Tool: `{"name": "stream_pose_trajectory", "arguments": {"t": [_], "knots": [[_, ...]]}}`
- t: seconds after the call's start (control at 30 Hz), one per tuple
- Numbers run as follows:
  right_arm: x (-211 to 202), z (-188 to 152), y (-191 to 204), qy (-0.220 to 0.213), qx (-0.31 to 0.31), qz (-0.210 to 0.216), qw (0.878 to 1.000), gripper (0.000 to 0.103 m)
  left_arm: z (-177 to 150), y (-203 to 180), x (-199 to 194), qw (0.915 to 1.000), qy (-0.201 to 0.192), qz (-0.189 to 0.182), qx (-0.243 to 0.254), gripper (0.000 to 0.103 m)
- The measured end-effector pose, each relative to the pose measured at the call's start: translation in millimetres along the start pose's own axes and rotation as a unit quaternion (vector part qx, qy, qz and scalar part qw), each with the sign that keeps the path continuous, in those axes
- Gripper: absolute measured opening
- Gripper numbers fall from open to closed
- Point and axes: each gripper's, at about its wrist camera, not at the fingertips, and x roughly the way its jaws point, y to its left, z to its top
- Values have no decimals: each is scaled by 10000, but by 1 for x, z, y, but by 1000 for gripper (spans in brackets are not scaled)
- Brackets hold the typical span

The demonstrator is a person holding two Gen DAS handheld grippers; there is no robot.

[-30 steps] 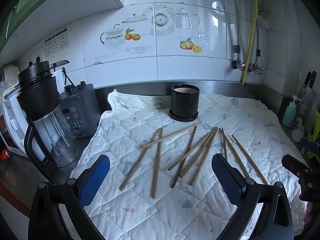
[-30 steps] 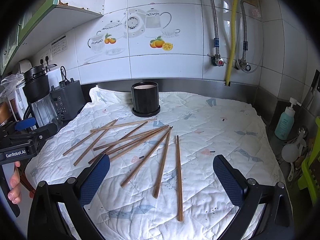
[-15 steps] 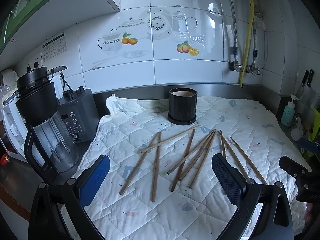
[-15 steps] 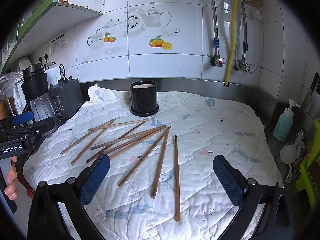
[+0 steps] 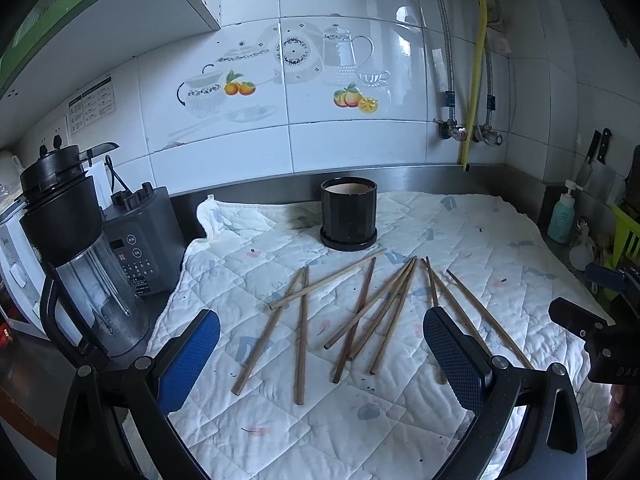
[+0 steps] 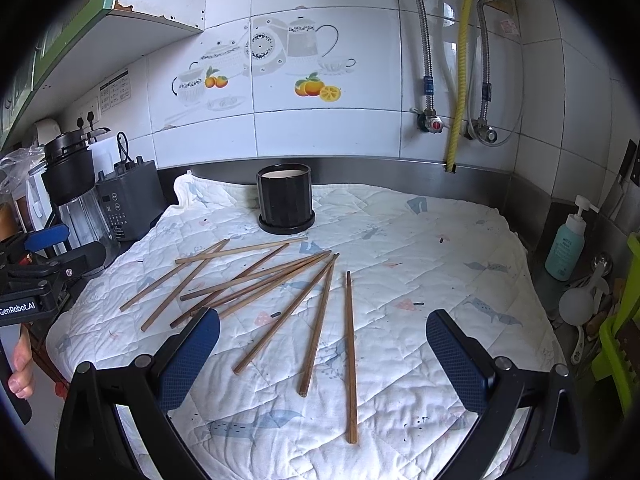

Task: Organize utensils
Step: 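Move both tools down toward the scattered wooden chopsticks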

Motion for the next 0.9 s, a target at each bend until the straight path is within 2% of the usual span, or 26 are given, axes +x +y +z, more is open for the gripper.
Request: {"name": "stream_pose_trajectory", "arguments": {"t": [0.27, 0.57, 0.73, 0.83, 0.9], "knots": [[-4, -1, -3, -65, 4, -23, 10000, 103, -4, 21, 5, 9997, 126, 75, -217, 103], [-6, -5, -8, -78, 53, -28, 10000, 103, -19, 47, 13, 9991, 297, -44, -290, 103], [-4, -10, -10, -13, 87, 14, 10000, 103, -28, 52, 29, 9980, 451, -305, -333, 91], [0, -13, -11, 52, 96, 55, 9999, 103, -32, 46, 43, 9973, 556, -429, -194, 85], [2, -16, -12, 89, 87, 54, 9999, 102, -35, 40, 54, 9965, 605, -570, -15, 76]]}}
